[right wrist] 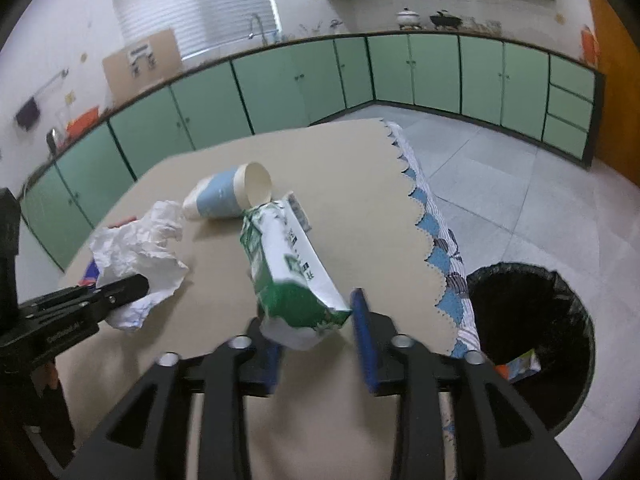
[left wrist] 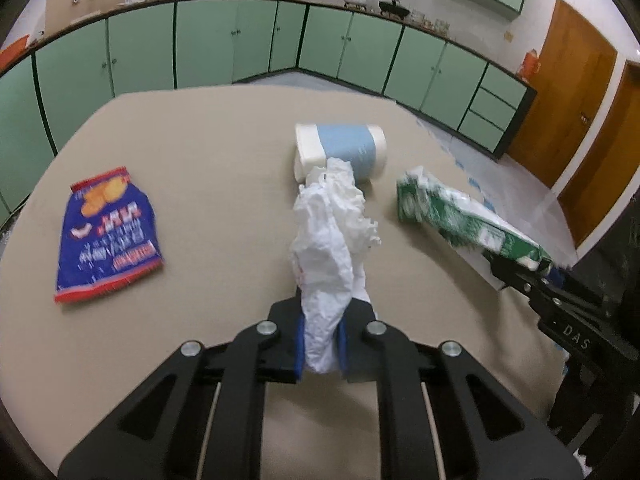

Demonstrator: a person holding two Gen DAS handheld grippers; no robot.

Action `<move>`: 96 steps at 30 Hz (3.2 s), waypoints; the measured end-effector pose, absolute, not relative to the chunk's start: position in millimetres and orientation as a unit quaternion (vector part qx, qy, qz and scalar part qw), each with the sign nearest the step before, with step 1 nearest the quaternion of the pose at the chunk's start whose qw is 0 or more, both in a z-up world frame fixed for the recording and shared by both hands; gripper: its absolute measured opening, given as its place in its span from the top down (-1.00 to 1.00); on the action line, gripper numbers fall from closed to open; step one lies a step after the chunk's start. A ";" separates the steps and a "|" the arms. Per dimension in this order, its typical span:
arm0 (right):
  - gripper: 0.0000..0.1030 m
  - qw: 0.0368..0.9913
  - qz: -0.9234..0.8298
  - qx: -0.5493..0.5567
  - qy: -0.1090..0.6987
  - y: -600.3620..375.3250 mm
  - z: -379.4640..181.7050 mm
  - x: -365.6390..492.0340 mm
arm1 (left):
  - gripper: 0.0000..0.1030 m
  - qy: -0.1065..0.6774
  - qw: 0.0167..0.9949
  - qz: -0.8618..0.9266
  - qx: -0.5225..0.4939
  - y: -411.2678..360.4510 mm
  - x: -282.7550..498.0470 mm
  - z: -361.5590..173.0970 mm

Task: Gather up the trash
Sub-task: 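Carry the white plastic bag and milk carton over the black bin, then open both tools over the black bin to drop the bag and carton, then move both open tools back over the table toward the cup and snack bag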

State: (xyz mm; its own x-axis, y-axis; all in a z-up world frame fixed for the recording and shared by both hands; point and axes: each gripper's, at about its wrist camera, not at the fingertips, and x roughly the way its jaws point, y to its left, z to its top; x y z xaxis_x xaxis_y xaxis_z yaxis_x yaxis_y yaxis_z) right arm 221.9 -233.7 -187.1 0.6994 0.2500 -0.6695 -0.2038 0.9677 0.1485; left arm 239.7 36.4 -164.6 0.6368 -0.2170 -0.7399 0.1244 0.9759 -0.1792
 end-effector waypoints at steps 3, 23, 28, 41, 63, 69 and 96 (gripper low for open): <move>-0.23 0.919 0.126 0.005 0.373 -227.8 -186.9 231.8 | 0.79 0.419 0.902 -0.093 -0.052 31.6 237.5 -168.2; 0.42 0.935 0.072 0.105 0.330 -327.6 -165.5 208.2 | 0.79 0.396 0.903 -0.163 -0.036 -48.6 250.5 -142.8; 0.42 0.938 0.002 0.108 0.331 -391.2 -166.8 198.7 | 0.79 0.369 0.902 -0.222 -0.022 -117.3 259.0 -130.8; 0.28 0.930 -0.083 0.120 0.337 -504.5 -173.9 208.0 | 0.03 0.340 0.890 -0.303 -0.003 -255.4 276.3 -132.6; -0.88 0.945 -0.096 0.135 0.283 -470.0 -148.5 197.8 | -0.64 0.266 0.942 -0.204 -0.004 -156.2 264.9 -98.4; -0.88 0.959 -0.026 0.091 0.266 -380.6 -132.9 221.7 | -0.66 0.246 0.963 -0.104 0.015 -63.7 251.5 -96.6; -0.88 0.940 0.072 -0.015 0.332 -91.6 -172.5 325.9 | -0.67 0.274 0.956 0.094 -0.039 155.8 245.5 -112.8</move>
